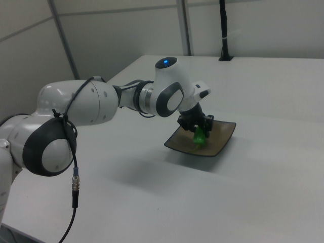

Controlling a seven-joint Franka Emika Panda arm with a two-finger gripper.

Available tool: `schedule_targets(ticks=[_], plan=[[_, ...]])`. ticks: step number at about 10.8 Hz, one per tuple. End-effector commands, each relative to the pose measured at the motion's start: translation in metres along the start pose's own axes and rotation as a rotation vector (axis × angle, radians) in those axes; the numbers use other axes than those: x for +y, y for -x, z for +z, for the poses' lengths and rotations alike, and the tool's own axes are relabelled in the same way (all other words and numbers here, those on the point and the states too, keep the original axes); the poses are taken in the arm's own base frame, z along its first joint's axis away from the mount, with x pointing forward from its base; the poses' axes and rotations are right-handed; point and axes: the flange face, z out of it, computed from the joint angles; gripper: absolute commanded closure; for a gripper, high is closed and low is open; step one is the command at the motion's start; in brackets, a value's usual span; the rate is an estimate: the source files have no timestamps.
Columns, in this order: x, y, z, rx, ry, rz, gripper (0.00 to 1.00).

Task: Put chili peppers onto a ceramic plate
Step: 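Lower the chili pepper onto the plate and open the gripper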

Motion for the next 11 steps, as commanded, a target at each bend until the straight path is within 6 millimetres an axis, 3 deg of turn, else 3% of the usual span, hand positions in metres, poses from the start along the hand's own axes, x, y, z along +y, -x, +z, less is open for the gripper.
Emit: schedule_targets(ticks=[1,4,6,8,9,11], plan=[[-0.0010,-0.0028,0.0037,0.018,0.000,-0.009,0.91],[-0.0043,0.0002,0.0091,0.007,-0.005,-0.012,0.89],[-0.0050,0.0026,0.0123,0.000,-0.007,-0.011,0.78],[-0.0028,0.0036,0.0130,0.000,-0.008,-0.006,0.22],[-0.0045,0.0014,0.0111,0.019,-0.001,-0.012,0.00],[-0.0057,0.0009,0.0070,0.042,0.009,-0.021,0.00]])
